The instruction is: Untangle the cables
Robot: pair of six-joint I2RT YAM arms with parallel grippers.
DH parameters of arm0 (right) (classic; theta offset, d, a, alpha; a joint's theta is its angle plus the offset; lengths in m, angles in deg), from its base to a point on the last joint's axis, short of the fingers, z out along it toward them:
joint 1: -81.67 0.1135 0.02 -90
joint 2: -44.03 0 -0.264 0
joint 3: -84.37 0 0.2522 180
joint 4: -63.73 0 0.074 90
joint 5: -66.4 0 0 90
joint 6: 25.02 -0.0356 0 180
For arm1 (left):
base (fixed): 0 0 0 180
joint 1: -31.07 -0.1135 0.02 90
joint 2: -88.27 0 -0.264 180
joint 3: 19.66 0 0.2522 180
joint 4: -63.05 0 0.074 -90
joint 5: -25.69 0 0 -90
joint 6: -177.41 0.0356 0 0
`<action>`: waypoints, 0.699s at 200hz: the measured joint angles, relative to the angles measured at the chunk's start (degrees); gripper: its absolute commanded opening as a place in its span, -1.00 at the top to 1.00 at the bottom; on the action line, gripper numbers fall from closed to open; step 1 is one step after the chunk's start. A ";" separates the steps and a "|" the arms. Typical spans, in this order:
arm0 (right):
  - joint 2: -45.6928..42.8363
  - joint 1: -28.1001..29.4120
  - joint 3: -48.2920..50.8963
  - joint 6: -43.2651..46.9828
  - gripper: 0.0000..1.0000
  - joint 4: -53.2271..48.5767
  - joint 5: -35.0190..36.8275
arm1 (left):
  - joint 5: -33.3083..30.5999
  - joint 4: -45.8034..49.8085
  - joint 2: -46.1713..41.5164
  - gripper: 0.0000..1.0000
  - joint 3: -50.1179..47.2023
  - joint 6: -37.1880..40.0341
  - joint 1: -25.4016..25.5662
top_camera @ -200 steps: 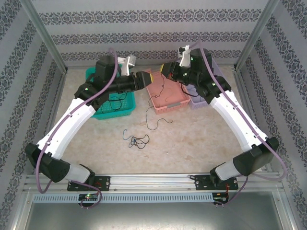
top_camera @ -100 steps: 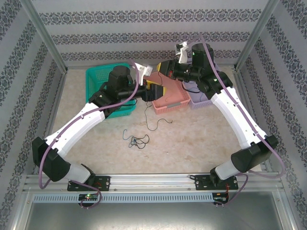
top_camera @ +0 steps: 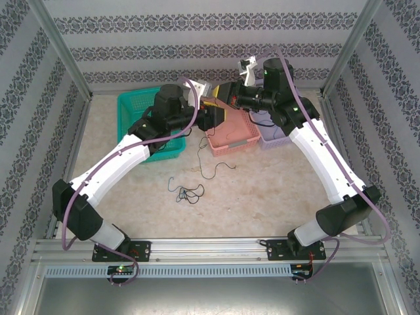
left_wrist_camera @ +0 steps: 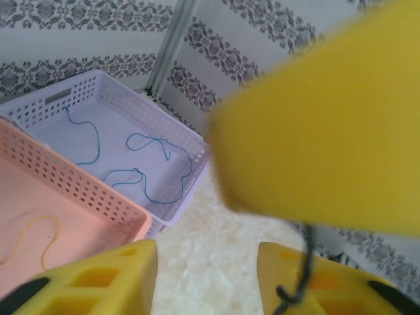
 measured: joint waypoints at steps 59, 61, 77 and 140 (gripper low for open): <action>-0.17 -3.15 -0.11 -0.28 -0.03 1.27 1.79 | -3.15 5.79 0.17 1.00 10.47 -2.43 -0.11; -0.26 -3.45 -0.11 -0.48 -0.04 1.20 2.23 | -3.21 6.12 0.17 1.00 11.13 -2.56 -0.11; -1.64 -5.75 1.55 0.07 -0.08 1.20 5.22 | -3.76 8.76 0.42 1.00 17.00 -3.28 -0.17; -13.29 -11.80 19.91 0.42 -0.07 1.25 15.19 | -4.61 17.25 6.27 1.00 45.86 -7.52 -5.68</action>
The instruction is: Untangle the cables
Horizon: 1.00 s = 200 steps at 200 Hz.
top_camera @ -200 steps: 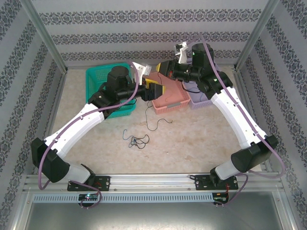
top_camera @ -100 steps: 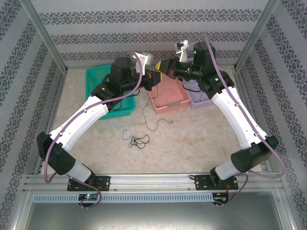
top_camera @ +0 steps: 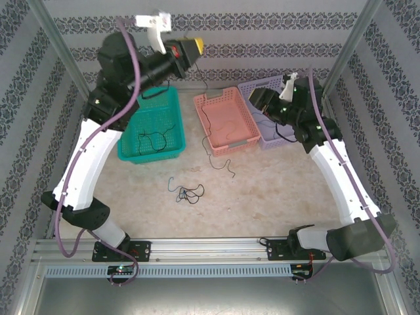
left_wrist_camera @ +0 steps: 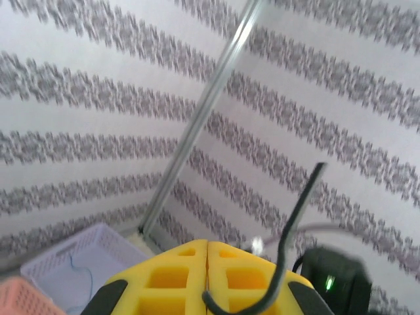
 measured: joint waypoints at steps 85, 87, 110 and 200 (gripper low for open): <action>-1.75 3.37 5.16 4.26 -0.01 0.31 2.16 | 1.01 -10.99 9.75 1.00 14.49 -20.83 -16.57; -1.81 3.54 5.22 4.37 -0.01 0.28 2.19 | 0.98 -11.80 10.27 1.00 14.88 -21.81 -17.03; -2.23 5.25 6.34 4.63 -0.01 0.35 2.27 | 0.17 -19.82 16.65 1.00 20.55 -32.48 -21.51; -2.03 9.55 8.20 4.61 0.01 1.11 3.10 | -8.28 -32.74 22.95 1.00 24.83 -50.27 -35.19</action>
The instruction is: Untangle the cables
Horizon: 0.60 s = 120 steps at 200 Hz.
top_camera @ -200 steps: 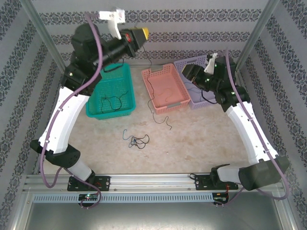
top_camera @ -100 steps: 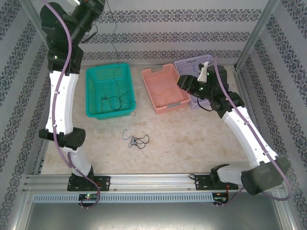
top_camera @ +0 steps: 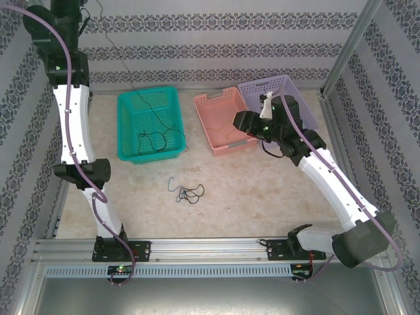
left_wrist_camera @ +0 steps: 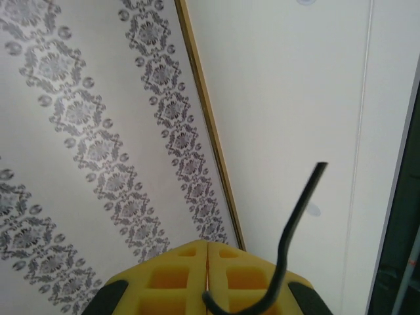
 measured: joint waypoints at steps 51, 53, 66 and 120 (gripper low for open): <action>0.37 0.83 0.87 -0.04 0.01 0.52 0.20 | 7.32 17.53 1.22 1.00 -3.72 13.75 0.44; 0.39 0.85 0.92 -0.04 0.01 0.55 0.17 | 7.34 18.73 1.22 1.00 -4.15 14.71 0.52; 0.52 1.20 1.07 -0.07 0.00 0.66 0.20 | 7.30 26.03 1.38 1.00 -7.43 21.38 1.79; 0.81 1.57 1.84 -0.22 0.00 0.94 0.22 | 4.61 44.81 3.06 1.00 -29.18 40.52 7.13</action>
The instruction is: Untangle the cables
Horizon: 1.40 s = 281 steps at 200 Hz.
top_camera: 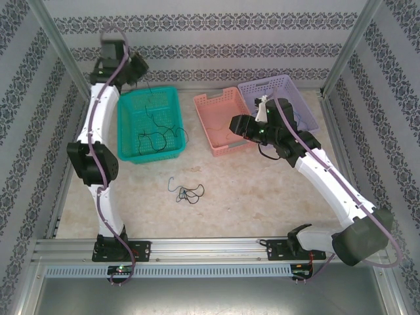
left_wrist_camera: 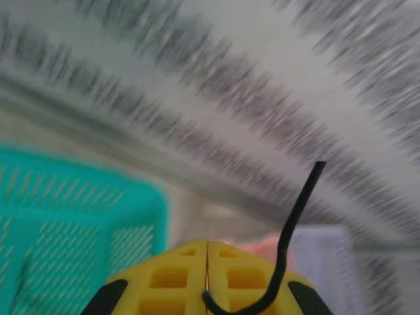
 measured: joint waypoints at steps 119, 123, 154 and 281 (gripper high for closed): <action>3.10 0.76 0.00 1.84 -0.01 -1.09 0.20 | -9.88 11.58 -3.91 -0.32 -7.61 6.47 4.39; 3.30 1.03 -0.02 2.14 -0.02 -1.38 0.24 | -10.01 11.85 -4.55 -0.31 -7.65 6.62 5.07; 6.25 2.60 -0.94 4.39 -0.01 -3.58 0.87 | -10.47 12.13 -12.68 -0.29 -16.92 5.68 14.38; -6.27 -3.41 7.45 5.57 -0.05 -4.57 6.47 | -28.41 24.70 0.13 -0.18 -11.37 -28.85 36.04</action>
